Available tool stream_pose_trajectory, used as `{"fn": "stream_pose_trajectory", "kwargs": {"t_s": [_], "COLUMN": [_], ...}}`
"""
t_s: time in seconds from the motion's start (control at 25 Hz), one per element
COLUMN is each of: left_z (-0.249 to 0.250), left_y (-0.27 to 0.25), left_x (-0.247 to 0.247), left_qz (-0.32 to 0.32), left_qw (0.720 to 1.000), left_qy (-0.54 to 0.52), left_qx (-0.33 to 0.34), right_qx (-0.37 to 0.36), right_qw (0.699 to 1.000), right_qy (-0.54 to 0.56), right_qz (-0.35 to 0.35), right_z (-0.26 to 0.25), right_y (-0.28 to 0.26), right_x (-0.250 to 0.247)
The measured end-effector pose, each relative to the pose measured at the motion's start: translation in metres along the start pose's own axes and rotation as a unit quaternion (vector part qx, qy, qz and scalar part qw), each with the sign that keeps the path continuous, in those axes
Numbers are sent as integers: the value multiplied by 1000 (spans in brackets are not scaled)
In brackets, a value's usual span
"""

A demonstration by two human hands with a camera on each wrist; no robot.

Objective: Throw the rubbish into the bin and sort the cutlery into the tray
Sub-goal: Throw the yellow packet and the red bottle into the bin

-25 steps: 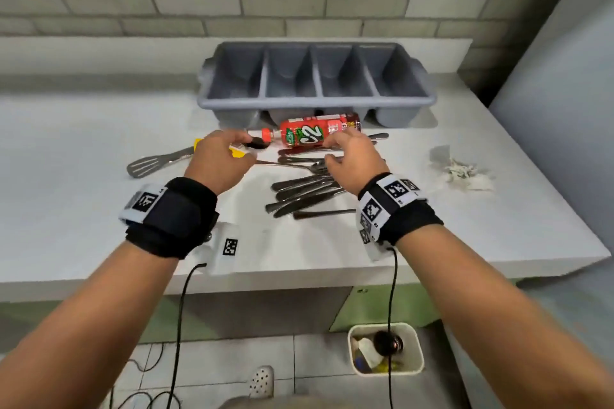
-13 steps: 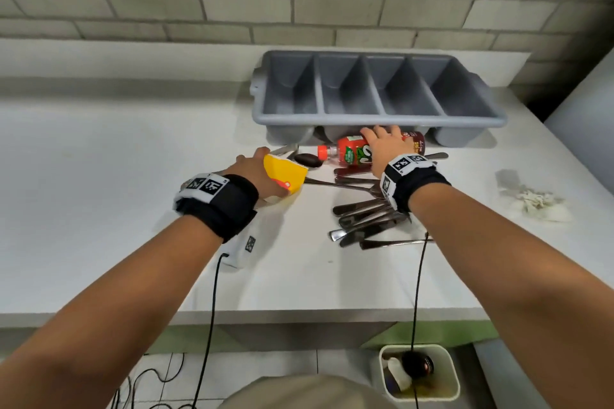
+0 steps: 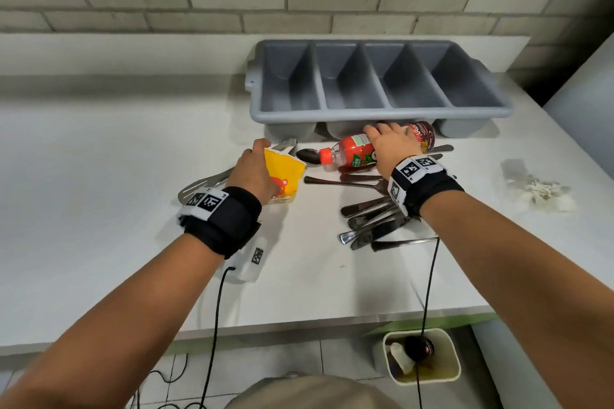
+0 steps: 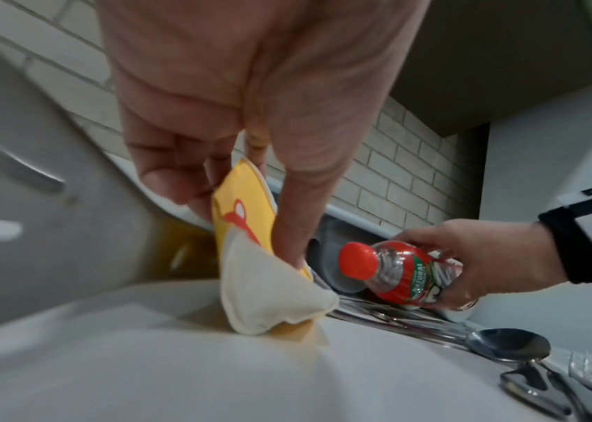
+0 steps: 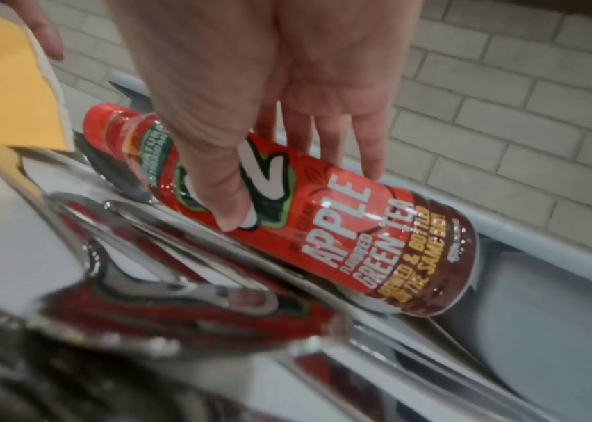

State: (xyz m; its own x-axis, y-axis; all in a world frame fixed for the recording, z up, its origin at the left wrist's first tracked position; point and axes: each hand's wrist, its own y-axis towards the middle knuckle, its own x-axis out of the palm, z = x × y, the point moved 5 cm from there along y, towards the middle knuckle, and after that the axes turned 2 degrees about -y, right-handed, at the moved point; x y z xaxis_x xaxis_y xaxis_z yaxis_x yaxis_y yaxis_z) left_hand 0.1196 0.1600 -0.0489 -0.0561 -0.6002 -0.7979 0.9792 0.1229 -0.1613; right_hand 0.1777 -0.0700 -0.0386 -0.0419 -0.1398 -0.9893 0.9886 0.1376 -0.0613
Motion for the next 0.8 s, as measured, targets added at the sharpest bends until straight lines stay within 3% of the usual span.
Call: {"fn": "stream_pose_trajectory", "kwargs": {"t_s": [0.2, 0.4, 0.6, 0.68, 0.8], "left_z": [11, 74, 152, 181, 211], "left_y": [-1, -40, -126, -165, -212], "left_x": [-11, -14, 43, 80, 147], "left_qz": [46, 54, 51, 27, -41], "left_qw": [997, 991, 974, 967, 960], "left_qy": [-59, -89, -146, -160, -155], "left_qx": [1, 86, 163, 196, 229], "right_qx": [-19, 26, 66, 104, 163], "right_qw": [999, 978, 892, 855, 764], "right_qy": [31, 149, 334, 408, 540], "right_qz": [40, 144, 297, 303, 313], "right_z": [3, 38, 125, 163, 205], "right_y": [-36, -103, -215, -261, -311], "right_x": [-27, -52, -23, 9, 63]}}
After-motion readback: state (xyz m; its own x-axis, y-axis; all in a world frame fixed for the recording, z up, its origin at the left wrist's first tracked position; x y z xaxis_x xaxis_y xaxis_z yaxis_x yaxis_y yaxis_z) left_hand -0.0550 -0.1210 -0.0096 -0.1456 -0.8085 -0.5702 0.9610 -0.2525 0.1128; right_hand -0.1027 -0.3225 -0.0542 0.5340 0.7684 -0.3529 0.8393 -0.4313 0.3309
